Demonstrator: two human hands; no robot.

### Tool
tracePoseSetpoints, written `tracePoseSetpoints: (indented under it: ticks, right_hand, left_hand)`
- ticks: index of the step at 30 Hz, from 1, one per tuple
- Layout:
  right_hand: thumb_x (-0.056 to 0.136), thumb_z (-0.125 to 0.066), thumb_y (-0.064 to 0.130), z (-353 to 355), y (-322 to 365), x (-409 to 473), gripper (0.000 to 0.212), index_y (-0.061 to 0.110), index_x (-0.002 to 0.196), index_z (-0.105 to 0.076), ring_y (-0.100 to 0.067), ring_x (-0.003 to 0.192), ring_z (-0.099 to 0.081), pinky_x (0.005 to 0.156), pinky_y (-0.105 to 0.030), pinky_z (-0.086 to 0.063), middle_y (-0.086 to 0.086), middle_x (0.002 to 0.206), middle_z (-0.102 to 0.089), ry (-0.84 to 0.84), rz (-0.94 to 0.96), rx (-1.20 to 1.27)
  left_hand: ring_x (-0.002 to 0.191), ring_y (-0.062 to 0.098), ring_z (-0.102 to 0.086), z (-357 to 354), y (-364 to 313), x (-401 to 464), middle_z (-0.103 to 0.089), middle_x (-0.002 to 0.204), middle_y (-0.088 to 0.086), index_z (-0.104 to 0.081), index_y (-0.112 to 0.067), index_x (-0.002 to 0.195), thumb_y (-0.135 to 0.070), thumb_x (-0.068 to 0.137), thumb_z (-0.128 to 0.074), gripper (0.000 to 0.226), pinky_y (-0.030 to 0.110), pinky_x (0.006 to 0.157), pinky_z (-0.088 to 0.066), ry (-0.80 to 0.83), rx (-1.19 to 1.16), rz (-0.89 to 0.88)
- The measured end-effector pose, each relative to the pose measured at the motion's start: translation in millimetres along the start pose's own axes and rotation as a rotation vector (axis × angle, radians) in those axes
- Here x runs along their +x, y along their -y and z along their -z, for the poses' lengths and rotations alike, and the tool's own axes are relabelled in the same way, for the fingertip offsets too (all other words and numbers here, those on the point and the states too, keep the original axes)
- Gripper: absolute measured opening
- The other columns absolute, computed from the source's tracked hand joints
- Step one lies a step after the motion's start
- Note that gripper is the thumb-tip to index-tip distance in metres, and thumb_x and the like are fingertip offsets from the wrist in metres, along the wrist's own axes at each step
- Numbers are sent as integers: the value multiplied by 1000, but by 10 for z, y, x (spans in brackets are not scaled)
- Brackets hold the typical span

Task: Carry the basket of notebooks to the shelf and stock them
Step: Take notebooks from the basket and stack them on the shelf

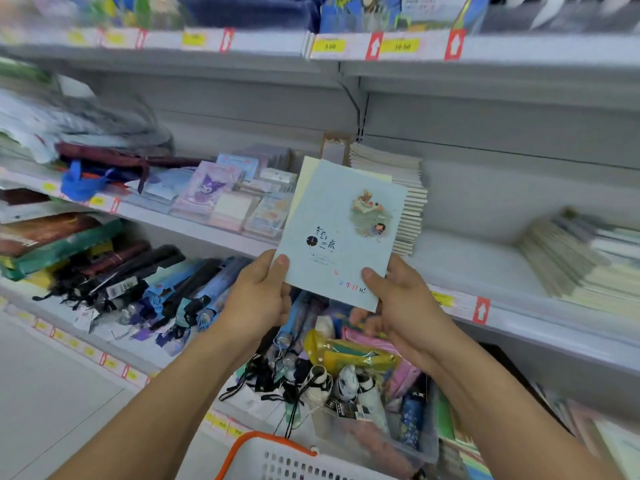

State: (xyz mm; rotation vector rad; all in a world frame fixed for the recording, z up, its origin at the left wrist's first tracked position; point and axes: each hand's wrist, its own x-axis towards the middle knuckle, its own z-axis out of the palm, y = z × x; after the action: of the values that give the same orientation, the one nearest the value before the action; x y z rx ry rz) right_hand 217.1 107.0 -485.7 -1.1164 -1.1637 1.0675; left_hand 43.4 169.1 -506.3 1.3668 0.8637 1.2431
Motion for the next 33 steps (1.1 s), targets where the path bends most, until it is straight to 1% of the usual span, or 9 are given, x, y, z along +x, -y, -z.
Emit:
tracePoseSetpoints:
  ticks: [6,10,14,16,19,23,27,30,33]
  right_hand:
    - [105,-41,7,156,545,455,17,10,114,-55,-10,42,-46,35,-14,-31,-5,92,-66,-243,73,286]
    - [106,-36,3,524,1173,1179,13,4,116,-45,-9,34,-49,34,-10,-35,-24,91,-61,-299,38,373]
    - [106,-34,4,850,1399,1714,14,1,101,-46,-8,33,-47,33,-11,-37,-20,78,-55,-337,-57,-3]
    - [102,-54,12,979,1419,1818,11,3,102,-49,-11,44,-48,35,-14,-40,-12,73,-52,-326,-80,-225]
    - [86,-77,27,1093,1372,1861,32,7,99,-55,-11,53,-43,41,-16,-40,-4,70,-49,-278,-111,-530]
    - [87,-73,41,1085,1281,1957,39,11,82,-49,-14,50,-39,44,-24,-34,-5,65,-46,-316,-89,-736]
    - [86,-72,48,1015,1279,2078,47,8,97,-49,-19,51,-44,47,-27,-38,-8,68,-52,-447,-23,-914]
    - [88,-68,51,946,1255,2133,47,8,99,-53,-26,67,-55,55,-28,-42,-12,88,-61,-541,-3,-1050]
    - [87,-59,63,909,1200,2186,63,12,125,-54,-36,112,-55,82,-37,-49,-15,129,-53,-622,61,-1292]
  left_hand:
    - [56,13,-48,-169,-424,257,-53,75,2,-61,-19,119,-22,99,-55,21,22,45,-39,-130,-292,-94]
    - [65,16,-54,-175,-473,308,-58,82,5,-64,-19,115,-21,98,-56,18,24,49,-43,-136,-309,-85]
    - [62,15,-53,-227,-370,322,-58,79,4,-64,-17,112,-19,98,-55,16,22,47,-44,-121,-290,-25]
    - [61,14,-53,-231,-339,339,-57,79,5,-65,-17,110,-18,99,-55,15,21,46,-44,-106,-268,-13]
    - [61,14,-54,-223,-325,368,-57,79,5,-65,-18,109,-19,98,-55,14,21,47,-44,-85,-267,-2]
    - [62,14,-55,-215,-278,389,-59,79,4,-66,-19,108,-21,98,-56,14,23,50,-45,-69,-227,9]
    - [64,16,-55,-211,-243,389,-60,78,5,-67,-19,105,-20,98,-56,13,25,53,-44,-84,-224,25]
    - [64,16,-55,-192,-226,391,-60,78,5,-67,-19,105,-19,98,-56,13,24,52,-44,-88,-223,31]
    - [64,15,-55,-164,-206,378,-60,79,5,-67,-19,106,-20,97,-56,14,24,52,-45,-83,-201,40]
